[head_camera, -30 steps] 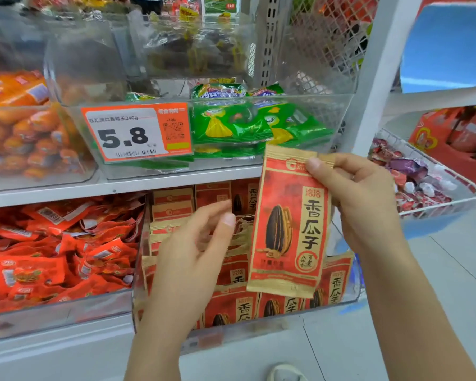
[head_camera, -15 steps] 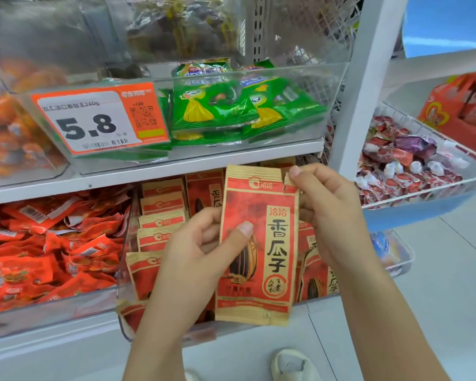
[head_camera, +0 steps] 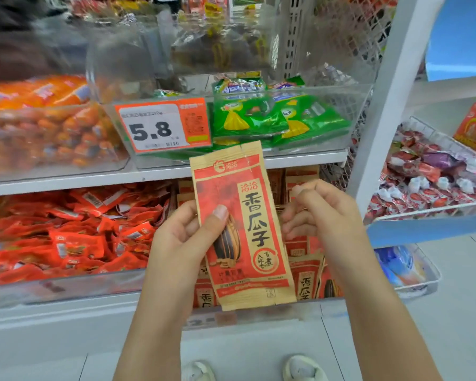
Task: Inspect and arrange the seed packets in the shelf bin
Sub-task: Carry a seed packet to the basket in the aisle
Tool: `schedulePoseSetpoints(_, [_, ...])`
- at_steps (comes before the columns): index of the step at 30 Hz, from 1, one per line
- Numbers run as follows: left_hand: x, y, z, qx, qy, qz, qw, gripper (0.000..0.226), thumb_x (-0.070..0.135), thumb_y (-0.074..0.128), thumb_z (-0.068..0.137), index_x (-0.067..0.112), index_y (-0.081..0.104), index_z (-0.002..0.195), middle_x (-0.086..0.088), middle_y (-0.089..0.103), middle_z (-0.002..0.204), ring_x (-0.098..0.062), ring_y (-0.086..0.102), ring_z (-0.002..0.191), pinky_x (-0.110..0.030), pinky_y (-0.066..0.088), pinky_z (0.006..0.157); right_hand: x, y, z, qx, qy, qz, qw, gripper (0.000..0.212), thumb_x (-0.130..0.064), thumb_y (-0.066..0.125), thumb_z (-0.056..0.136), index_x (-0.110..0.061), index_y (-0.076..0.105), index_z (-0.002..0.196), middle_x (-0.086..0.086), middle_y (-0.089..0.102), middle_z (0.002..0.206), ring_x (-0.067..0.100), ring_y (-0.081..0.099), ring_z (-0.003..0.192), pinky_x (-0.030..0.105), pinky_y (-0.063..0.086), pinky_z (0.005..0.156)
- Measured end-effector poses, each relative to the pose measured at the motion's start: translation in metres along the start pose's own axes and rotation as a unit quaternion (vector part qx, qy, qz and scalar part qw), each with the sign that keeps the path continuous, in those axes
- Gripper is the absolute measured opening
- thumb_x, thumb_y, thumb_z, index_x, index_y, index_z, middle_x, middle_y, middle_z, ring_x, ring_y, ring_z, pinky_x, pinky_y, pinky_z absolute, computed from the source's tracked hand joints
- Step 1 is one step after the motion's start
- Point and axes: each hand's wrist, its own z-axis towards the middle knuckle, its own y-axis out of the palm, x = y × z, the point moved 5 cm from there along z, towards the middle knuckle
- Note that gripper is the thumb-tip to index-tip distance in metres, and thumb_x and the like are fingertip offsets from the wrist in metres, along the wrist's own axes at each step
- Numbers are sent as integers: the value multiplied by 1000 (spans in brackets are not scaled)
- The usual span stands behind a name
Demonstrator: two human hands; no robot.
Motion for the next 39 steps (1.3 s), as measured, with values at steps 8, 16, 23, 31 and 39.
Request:
schedulePoseSetpoints(8, [39, -90, -88, 132, 23, 17, 991, 24, 28, 65, 79, 16, 62, 99, 2, 76, 84, -11, 71, 68, -23, 54, 54, 5, 101, -94, -231, 43, -99, 967, 33, -53, 60, 82, -24, 70, 95, 2, 76, 85, 11, 70, 75, 25, 50, 63])
schedulePoseSetpoints(16, [41, -208, -143, 289, 20, 51, 956, 6, 18, 60, 94, 16, 62, 100, 9, 72, 77, -7, 69, 70, -18, 53, 54, 57, 199, -129, -345, 112, -76, 929, 42, -33, 79, 70, -14, 70, 106, 0, 72, 74, 8, 67, 66, 19, 49, 60])
schedulePoseSetpoints(23, [-25, -333, -146, 405, -35, 98, 908, 17, 17, 56, 95, 12, 61, 80, 8, 59, 61, -9, 59, 59, -20, 51, 53, 157, 281, -111, -400, 157, -139, 892, 35, -33, 87, 67, -21, 72, 97, 25, 67, 81, 14, 63, 66, 27, 46, 67])
schedulePoseSetpoints(31, [-15, -433, -157, 515, -150, 54, 842, 27, 24, 55, 97, 16, 62, 72, 12, 56, 54, -7, 57, 55, -17, 52, 57, 175, 406, -111, -464, 196, -205, 839, 23, -21, 78, 80, -22, 67, 99, -1, 73, 71, 8, 68, 64, 16, 47, 60])
schedulePoseSetpoints(39, [131, -462, -262, 594, -198, -62, 777, 19, 20, 57, 97, 4, 66, 91, 8, 63, 65, -6, 64, 66, -21, 56, 69, 66, 528, -171, -486, 301, -226, 789, 40, -28, 85, 66, -16, 66, 98, -2, 69, 82, 3, 62, 66, 15, 47, 60])
